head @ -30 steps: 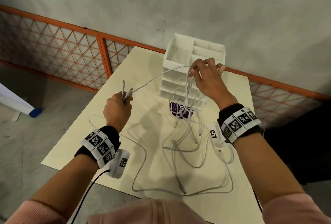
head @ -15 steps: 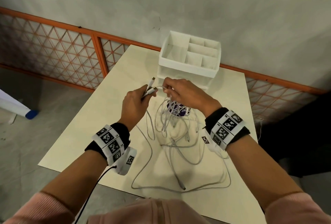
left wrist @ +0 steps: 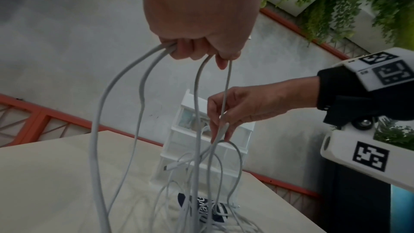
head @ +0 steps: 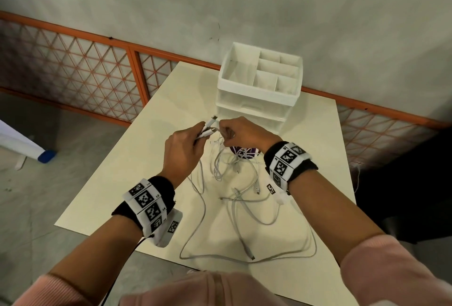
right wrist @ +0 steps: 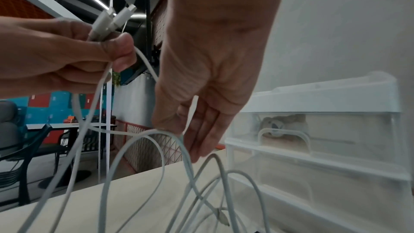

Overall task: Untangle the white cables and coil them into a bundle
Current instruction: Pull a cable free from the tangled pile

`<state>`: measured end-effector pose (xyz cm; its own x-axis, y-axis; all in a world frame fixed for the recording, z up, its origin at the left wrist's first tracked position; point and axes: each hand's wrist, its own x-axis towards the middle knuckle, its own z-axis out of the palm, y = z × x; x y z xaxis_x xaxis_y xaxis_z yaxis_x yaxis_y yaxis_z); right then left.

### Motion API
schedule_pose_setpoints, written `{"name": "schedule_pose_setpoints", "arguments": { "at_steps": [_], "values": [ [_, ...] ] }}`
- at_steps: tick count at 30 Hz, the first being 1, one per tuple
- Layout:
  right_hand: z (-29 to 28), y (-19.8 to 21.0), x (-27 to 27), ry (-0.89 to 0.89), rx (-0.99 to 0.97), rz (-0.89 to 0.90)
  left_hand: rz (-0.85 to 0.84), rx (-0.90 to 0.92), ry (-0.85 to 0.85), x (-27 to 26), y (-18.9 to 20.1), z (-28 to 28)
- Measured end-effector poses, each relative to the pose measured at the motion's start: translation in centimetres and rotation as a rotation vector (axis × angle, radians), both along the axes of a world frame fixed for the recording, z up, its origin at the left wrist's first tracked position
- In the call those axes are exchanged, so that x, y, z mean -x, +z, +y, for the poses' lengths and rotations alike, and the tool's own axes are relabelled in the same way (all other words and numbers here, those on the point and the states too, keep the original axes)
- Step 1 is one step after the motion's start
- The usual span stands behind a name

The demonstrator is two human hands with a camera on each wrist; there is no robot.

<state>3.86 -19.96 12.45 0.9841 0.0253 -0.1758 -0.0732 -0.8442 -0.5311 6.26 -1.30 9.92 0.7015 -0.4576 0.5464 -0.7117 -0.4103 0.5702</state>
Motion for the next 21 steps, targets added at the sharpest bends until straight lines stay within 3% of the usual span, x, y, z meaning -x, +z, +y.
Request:
{"name": "schedule_pose_setpoints", "arguments": {
  "at_steps": [5,10,15,21],
  "values": [
    [-0.1,-1.5,-0.5,0.074,0.108,0.109,0.031,0.085,-0.015,0.0,1.7,-0.1],
    [-1.2,-3.9,0.0,-0.066,0.088,0.005,-0.016,0.049,0.000,-0.8,3.0,0.6],
    [-2.5,-2.9,-0.1,-0.236,0.024,-0.043,0.006,-0.069,0.057,-1.8,1.8,2.0],
    [-3.3,-2.4,-0.8,-0.197,0.097,-0.239,0.009,-0.037,0.159,-2.4,1.5,3.4]
  ]
}}
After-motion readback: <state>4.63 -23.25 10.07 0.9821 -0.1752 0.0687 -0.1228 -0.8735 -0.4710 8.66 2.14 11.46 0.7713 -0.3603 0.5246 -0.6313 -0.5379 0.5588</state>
